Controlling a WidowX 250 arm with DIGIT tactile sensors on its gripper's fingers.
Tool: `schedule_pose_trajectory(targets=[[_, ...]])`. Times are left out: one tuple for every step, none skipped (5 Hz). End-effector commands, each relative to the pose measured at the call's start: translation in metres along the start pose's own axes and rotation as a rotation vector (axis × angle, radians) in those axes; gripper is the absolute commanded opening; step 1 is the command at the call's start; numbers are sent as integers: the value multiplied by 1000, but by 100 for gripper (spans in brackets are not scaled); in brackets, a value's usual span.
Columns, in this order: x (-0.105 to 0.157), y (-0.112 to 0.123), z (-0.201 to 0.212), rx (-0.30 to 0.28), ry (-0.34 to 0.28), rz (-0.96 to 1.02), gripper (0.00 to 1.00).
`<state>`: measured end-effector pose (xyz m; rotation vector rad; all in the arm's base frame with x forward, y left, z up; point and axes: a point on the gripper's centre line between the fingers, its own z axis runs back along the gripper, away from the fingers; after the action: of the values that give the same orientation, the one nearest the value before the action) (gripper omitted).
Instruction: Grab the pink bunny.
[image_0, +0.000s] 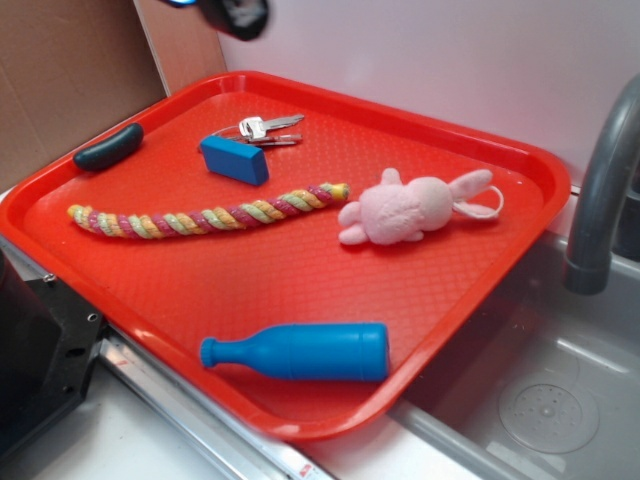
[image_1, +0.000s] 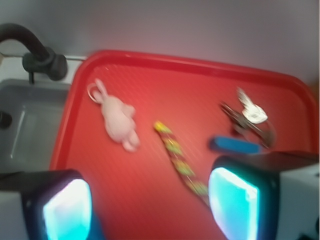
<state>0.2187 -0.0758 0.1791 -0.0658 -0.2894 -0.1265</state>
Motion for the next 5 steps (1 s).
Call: schedule_pose_trajectory(targets=[[38, -25, -45, -12, 20, -61, 100], [42, -42, -83, -27, 90, -130, 100], [40, -49, -122, 45, 183, -158, 100], [34, -45, -146, 93, 243, -158, 100], [29, -37, -165, 88, 303, -141, 100]])
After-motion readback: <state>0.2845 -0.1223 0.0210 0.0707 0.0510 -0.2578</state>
